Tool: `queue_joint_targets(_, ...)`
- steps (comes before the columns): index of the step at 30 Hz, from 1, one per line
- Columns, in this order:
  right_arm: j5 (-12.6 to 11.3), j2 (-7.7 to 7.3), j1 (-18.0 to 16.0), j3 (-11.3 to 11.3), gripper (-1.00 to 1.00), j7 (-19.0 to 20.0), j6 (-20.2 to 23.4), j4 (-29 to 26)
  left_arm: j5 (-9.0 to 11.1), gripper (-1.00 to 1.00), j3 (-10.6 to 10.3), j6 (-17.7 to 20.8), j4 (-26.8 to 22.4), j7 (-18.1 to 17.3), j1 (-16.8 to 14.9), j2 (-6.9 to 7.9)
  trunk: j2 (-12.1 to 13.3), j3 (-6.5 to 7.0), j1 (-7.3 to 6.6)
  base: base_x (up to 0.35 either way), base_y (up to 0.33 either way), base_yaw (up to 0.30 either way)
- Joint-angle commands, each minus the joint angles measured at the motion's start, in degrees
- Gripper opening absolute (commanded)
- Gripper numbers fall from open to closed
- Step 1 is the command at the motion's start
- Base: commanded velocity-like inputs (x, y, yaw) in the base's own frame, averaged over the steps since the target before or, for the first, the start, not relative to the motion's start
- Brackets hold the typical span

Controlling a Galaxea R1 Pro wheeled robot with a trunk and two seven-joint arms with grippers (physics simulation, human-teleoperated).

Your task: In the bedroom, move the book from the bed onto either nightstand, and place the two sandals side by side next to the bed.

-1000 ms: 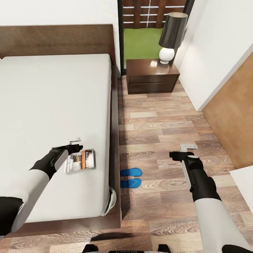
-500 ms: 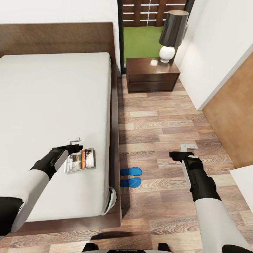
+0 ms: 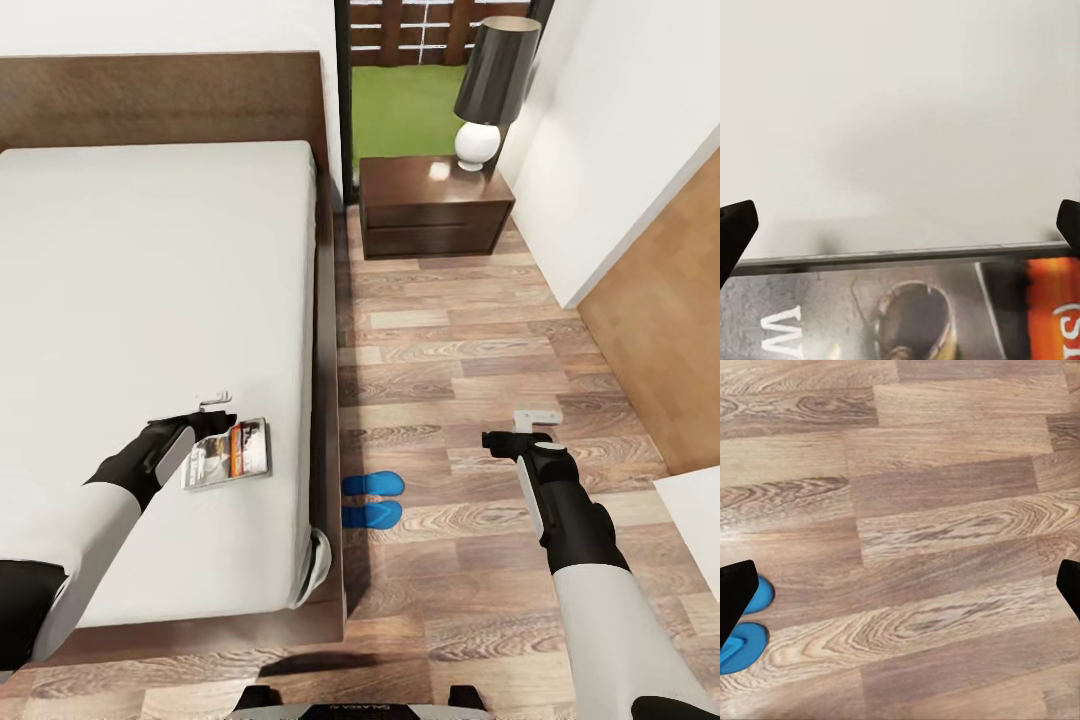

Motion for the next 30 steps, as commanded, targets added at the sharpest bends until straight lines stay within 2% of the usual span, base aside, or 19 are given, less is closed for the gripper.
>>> queue_joint_targets(1, 0.2, 0.0, 0.0, 0.0, 1.0, 0.0, 0.3, -0.1, 0.6, 1.0, -0.5, 0.2, -0.1, 0.5, 0.0, 0.08, 0.0, -0.12, 0.0, 0.0, 0.0, 0.0)
queue_joint_targets(25, 0.2, 0.0, 0.0, 0.0, 1.0, 0.0, 0.3, -0.1, 0.4, 1.0, -0.5, 0.2, -0.1, 0.4, 0.0, 0.17, 0.0, -1.05, 0.0, 0.0, 0.0, 0.0)
queue_joint_targets(30, 0.2, 0.0, 0.0, 0.0, 1.0, 0.0, 0.3, -0.1, 0.4, 1.0, -0.5, 0.2, -0.1, 0.4, 0.0, 0.17, -2.0, -2.02, 1.1, 0.0, 0.0, 0.0)
